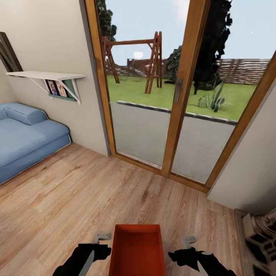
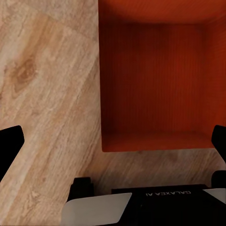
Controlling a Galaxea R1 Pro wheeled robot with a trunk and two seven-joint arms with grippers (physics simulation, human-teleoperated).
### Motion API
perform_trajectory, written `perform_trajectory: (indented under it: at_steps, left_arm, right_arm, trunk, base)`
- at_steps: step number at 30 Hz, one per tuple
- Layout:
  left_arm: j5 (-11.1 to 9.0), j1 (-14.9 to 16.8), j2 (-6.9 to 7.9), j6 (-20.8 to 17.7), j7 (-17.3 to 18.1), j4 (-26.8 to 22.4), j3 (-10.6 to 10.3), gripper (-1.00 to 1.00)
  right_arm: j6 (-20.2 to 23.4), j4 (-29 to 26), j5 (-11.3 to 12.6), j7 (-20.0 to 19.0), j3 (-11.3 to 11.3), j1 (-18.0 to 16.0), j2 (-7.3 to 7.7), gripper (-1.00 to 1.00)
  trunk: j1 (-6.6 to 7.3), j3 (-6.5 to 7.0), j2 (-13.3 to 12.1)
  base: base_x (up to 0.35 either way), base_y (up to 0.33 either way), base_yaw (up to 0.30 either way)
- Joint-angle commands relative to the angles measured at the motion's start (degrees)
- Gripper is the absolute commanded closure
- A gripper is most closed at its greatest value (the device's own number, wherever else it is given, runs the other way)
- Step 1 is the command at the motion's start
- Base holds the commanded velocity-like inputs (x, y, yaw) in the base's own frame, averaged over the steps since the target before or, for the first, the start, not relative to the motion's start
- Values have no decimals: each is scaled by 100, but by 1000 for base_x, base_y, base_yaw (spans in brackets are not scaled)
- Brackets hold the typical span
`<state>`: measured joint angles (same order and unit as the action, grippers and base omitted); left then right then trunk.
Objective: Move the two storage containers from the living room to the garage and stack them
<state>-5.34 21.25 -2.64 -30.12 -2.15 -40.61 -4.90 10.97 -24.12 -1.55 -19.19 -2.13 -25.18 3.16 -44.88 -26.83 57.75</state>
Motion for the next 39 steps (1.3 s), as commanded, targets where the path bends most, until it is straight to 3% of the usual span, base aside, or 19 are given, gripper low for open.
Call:
perform_trajectory:
  at_steps: [1, 6, 12, 14, 22, 39]
  left_arm:
    - [-55, 2, 1, -29, -23, -9, -11, -100]
    - [-58, 2, 2, -26, -23, -9, -11, -100]
    - [-69, 2, 8, -13, -23, -9, -11, -100]
    - [-72, 2, 8, -11, -23, -9, -11, -100]
    - [-72, 2, 6, -3, -23, -9, -11, -100]
    - [-64, 2, 9, -2, -23, -9, -10, -100]
  right_arm:
    - [28, -7, -15, -71, -19, 1, 5, -100]
    - [28, 2, 6, -155, -13, 3, 6, -100]
    - [-6, 4, 413, -116, -7, 4, 45, -100]
    - [-197, 4, 516, -65, -3, 4, 69, -100]
    - [-474, 4, 524, 346, -5, 4, 71, -100]
    - [-544, 4, 522, 393, -8, 4, 71, -100]
  trunk:
    - [-23, -34, 46]
    - [-133, -170, 246]
    - [-264, -333, 487]
    - [-308, -388, 567]
    - [-484, -605, 888]
    - [-857, -1068, 1570]
  base:
    - [0, 0, 0]
    - [0, 0, 0]
    - [0, 0, 0]
    - [0, 0, 0]
    - [0, 0, 0]
    - [0, 8, 0]
